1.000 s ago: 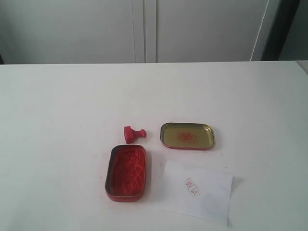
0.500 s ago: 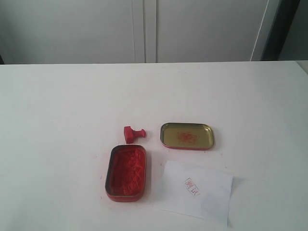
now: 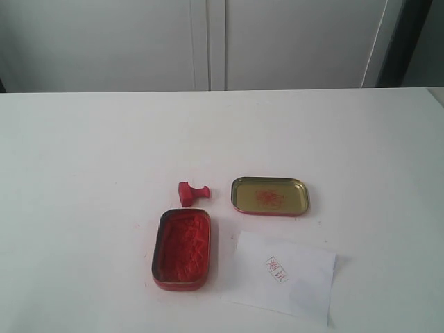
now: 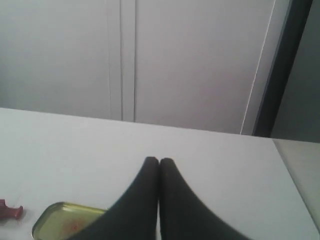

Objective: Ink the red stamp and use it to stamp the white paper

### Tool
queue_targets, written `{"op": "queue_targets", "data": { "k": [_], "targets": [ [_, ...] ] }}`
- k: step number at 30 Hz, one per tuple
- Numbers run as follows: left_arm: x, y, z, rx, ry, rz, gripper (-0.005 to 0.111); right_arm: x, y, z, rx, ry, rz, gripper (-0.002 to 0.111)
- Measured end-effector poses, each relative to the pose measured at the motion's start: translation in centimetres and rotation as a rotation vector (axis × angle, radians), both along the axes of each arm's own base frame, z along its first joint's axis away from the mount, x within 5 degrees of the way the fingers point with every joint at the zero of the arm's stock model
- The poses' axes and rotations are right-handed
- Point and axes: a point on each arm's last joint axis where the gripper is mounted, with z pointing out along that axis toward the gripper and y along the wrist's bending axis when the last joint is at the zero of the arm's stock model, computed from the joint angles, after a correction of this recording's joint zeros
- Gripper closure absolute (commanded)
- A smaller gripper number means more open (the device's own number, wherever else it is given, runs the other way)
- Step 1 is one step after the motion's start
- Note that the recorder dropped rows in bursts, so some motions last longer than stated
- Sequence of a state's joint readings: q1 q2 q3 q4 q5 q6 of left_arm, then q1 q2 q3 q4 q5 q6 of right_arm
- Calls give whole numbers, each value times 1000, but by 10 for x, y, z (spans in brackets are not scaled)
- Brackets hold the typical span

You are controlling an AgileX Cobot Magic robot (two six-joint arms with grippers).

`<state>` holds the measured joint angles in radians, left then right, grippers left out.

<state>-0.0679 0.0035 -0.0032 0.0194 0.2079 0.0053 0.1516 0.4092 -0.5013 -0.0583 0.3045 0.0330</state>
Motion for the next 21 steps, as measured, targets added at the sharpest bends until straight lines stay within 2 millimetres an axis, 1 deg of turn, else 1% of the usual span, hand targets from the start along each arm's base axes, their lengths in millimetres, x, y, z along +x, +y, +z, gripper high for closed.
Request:
{"op": "queue_targets", "data": {
  "k": [1, 2, 3, 4, 5, 7, 9, 12, 15, 18, 21],
  "targets": [
    [0, 0, 0, 0, 0, 0, 107, -11, -2, 5, 10, -54, 0, 108],
    [0, 0, 0, 0, 0, 0, 107, -15, -2, 6, 15, -74, 0, 108],
    [0, 0, 0, 0, 0, 0, 107, -27, -4, 10, 26, -128, 0, 108],
    [0, 0, 0, 0, 0, 0, 107, -31, -5, 11, 29, -150, 0, 108],
    [0, 0, 0, 0, 0, 0, 107, -41, -6, 14, 36, -195, 0, 108],
    [0, 0, 0, 0, 0, 0, 107, -55, -8, 16, 46, -258, 0, 108],
    [0, 0, 0, 0, 0, 0, 107, -63, -10, 17, 51, -295, 0, 108],
    [0, 0, 0, 0, 0, 0, 107, -71, -11, 18, 57, -331, 0, 108],
    [0, 0, 0, 0, 0, 0, 107, -76, -12, 12, 53, -297, -3, 108],
    [0, 0, 0, 0, 0, 0, 107, -73, -12, -1, 45, -242, -5, 108],
    [0, 0, 0, 0, 0, 0, 107, -66, -11, -18, 37, -176, -7, 108]
  ]
}}
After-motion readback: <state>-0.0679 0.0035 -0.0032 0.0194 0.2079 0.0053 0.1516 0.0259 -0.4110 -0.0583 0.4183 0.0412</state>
